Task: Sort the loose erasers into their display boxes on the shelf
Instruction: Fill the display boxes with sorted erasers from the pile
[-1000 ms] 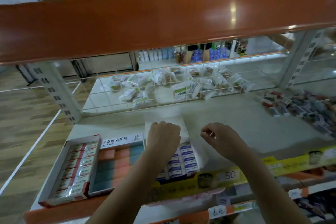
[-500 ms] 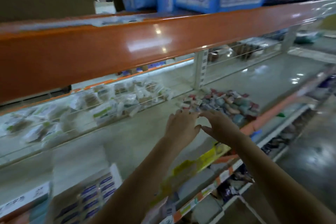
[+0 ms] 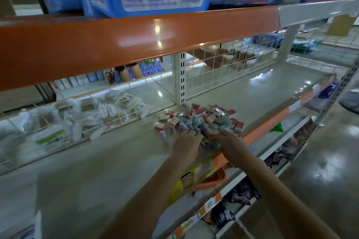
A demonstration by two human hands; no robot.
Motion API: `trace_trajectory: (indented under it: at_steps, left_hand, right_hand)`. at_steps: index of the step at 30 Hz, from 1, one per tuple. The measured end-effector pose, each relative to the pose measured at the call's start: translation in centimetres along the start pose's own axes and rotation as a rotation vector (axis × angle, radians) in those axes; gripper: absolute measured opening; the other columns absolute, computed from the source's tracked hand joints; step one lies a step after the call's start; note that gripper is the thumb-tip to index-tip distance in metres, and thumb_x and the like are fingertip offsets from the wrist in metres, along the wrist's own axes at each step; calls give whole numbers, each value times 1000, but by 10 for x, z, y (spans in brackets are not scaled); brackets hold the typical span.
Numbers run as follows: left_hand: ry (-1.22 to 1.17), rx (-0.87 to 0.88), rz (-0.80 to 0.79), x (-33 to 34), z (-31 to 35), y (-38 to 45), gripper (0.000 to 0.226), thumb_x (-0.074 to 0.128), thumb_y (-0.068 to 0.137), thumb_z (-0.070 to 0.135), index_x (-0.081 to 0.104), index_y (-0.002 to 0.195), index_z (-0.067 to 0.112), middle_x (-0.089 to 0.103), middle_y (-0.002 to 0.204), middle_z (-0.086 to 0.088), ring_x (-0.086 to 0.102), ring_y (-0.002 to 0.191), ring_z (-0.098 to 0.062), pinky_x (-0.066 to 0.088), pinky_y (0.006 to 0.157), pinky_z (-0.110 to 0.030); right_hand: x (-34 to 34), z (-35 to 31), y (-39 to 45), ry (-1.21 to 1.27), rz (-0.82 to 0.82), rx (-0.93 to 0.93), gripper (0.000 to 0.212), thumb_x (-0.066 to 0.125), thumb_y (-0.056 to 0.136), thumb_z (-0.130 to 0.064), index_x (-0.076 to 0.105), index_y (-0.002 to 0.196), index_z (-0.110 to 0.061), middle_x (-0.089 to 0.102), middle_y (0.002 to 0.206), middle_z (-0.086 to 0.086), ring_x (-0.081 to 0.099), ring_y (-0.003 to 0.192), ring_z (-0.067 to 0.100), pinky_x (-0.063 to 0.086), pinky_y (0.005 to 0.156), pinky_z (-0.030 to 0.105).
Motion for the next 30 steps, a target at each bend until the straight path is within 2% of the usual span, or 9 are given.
trace_trajectory:
  at_steps: [3,6,14,16,18,20,23,27,30]
  left_hand:
    - [54,-4,3,5,1,7,40,48,89,3,54,125,21,53,122,-4,47,116,-23,42,84,-33]
    - [80,-5,66,7,1,11,36,55,89,14,56,122,28,55,122,2,49,114,-19,42,81,-30]
    - [125,14,42,4,8,17,30,55,86,1,55,113,13,53,120,-4,47,114,-23,40,87,-33]
    - [99,8,26,7,6,18,20,58,88,9,57,108,14,54,115,-3,48,111,-22,40,85,-31]
    - [77,-7,18,10,2,18,18,63,87,20,58,104,17,56,111,-1,49,108,-21,40,81,-30]
    - [81,-19,-16,10,-1,16,20,63,87,20,57,106,16,58,107,-4,50,107,-22,39,78,-31]
    - [71,-35,-3,2,-6,11,23,56,90,20,55,112,13,60,109,-7,50,108,-24,42,80,-34]
    - [-39,-39,113,-9,-17,-8,26,58,89,32,58,112,20,61,112,1,52,107,-17,41,81,-29]
    - [-150,-55,207,-19,-26,-28,27,62,87,31,62,113,25,62,110,6,53,106,-14,40,85,-26]
  right_hand:
    - [2,8,4,4,21,-56,55,48,90,-9,37,139,-31,47,132,-1,47,120,20,45,98,36]
    - [1,11,7,-32,21,-95,52,45,93,-12,34,141,-31,45,130,-2,48,114,18,46,94,33]
    - [-5,12,17,-150,-63,-196,41,44,95,-15,40,135,-21,41,134,4,53,110,21,53,85,35]
    - [-6,10,18,-192,-80,-236,39,42,95,-17,40,134,-17,41,136,5,52,113,22,54,84,35]
    - [-9,8,18,-164,-80,-217,34,43,96,-20,43,130,-15,48,130,6,56,108,21,54,83,34]
    - [-12,8,17,-78,-76,-210,29,48,94,-24,49,122,-16,55,122,4,59,102,19,54,83,32]
    - [-17,11,16,134,-64,-224,26,59,88,-31,56,111,-19,60,113,-2,59,94,11,52,83,28]
    - [-30,6,12,434,-33,-253,29,64,86,-26,57,114,-24,56,98,-16,55,83,0,50,74,16]
    - [-34,-2,8,691,-95,-254,28,65,85,-17,58,110,-26,60,98,-10,60,88,4,52,79,21]
Point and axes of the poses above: each hand's wrist, its own y-axis towards the middle knuckle, its own x-axis out of the palm, z = x × y, the point moved 2 cm from there along y, towards the middle knuckle
